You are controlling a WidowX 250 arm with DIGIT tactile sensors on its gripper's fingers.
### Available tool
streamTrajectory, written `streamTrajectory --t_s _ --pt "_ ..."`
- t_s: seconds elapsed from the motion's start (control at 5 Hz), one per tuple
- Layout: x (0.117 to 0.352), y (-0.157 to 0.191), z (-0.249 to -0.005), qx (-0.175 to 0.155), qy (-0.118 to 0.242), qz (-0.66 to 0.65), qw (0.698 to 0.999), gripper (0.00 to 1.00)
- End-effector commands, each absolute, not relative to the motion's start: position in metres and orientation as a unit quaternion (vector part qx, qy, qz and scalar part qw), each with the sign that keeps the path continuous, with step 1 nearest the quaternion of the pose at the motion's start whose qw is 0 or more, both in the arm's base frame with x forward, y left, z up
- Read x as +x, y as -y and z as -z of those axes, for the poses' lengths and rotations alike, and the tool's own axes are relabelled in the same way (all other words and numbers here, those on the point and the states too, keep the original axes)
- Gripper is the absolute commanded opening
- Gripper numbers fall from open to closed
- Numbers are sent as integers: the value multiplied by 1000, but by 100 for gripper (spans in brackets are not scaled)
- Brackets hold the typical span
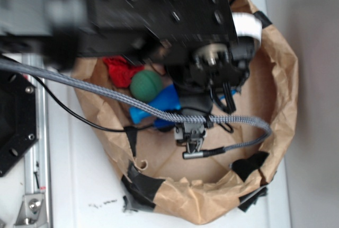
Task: Grab the blue bottle.
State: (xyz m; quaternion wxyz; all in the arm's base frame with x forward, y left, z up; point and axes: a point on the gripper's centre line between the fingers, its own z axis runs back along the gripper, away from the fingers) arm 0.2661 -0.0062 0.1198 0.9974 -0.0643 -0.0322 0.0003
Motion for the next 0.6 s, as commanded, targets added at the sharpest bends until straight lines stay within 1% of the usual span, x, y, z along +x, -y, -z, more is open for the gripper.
streamTrajectory --t_s 0.0,0.4 --pt "280 1 -161 -70 65 -5 995 0" --pt "278 4 -151 -54 58 -8 997 0"
